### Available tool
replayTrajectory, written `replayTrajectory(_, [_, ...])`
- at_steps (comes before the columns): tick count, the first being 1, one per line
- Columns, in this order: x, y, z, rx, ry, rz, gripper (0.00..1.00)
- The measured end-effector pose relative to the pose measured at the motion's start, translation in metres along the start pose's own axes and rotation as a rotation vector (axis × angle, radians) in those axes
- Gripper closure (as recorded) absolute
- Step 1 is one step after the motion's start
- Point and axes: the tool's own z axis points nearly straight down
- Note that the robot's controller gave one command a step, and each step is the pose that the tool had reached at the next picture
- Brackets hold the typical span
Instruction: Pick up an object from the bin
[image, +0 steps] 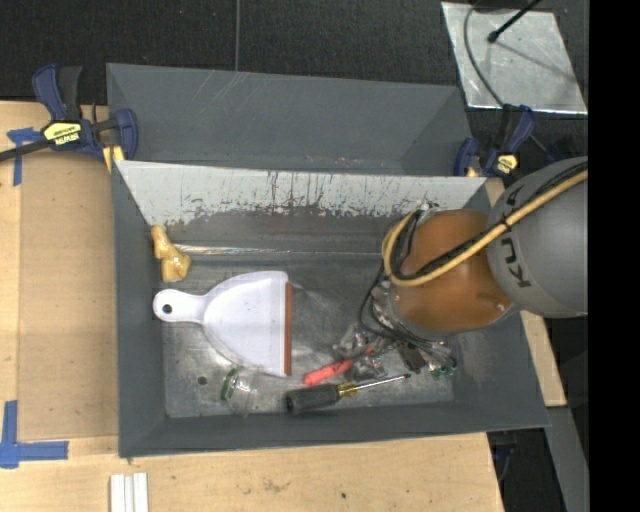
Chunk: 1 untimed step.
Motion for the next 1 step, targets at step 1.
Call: replayTrajectory(1, [-0.041, -0.0102, -0.1417, -0.007, 0.018, 0.016, 1.0])
